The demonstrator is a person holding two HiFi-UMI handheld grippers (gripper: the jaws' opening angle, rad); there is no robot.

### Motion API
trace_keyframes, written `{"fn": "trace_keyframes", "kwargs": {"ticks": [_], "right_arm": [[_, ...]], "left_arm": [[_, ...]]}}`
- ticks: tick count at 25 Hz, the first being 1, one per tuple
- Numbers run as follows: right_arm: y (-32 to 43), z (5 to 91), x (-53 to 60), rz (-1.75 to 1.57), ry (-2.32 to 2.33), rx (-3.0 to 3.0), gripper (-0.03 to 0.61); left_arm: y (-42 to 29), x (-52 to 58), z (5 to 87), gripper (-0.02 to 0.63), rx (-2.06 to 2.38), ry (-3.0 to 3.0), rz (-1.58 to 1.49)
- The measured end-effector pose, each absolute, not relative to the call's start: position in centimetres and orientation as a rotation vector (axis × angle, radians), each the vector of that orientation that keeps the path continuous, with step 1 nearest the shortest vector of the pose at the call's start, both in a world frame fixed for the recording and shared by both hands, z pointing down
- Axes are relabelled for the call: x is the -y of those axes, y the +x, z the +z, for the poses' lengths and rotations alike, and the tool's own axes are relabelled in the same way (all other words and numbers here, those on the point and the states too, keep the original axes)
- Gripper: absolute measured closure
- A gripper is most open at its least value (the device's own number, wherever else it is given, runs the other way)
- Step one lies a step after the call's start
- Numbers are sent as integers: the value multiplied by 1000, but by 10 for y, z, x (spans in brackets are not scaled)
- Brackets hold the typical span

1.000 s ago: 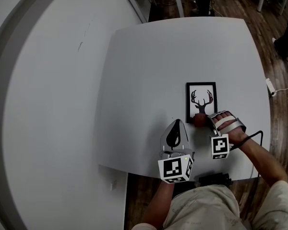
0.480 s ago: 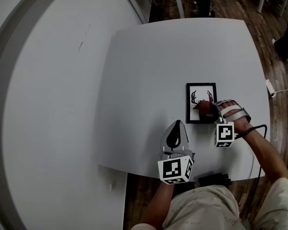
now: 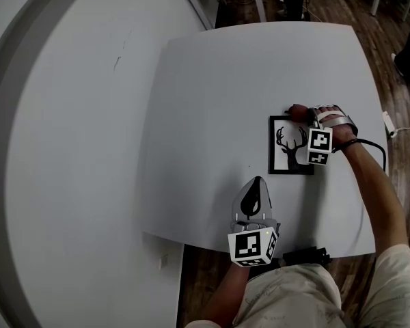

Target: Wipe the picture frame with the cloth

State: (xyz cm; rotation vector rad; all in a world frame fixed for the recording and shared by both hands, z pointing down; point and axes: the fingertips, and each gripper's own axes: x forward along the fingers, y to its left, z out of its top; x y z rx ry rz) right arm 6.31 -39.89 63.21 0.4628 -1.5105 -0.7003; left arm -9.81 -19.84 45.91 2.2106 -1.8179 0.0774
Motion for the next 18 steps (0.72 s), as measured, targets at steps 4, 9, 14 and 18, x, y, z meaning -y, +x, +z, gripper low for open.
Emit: {"fn": "trace_keyframes", "kwargs": {"ticks": [4, 9, 14, 18], "right_arm": [[60, 641, 396, -684, 455, 1514, 480], [59, 643, 393, -706, 454, 1517, 482], [59, 642, 388, -711, 457, 1528, 482], [52, 636, 373, -758, 429, 1541, 481]], "left_arm": [[-106, 198, 458, 614, 1838, 2191, 75], [-109, 202, 455, 614, 1852, 2196, 74], [-105, 204, 451, 614, 1850, 2214, 73], [-106, 205, 447, 614, 1850, 2221, 68]]}}
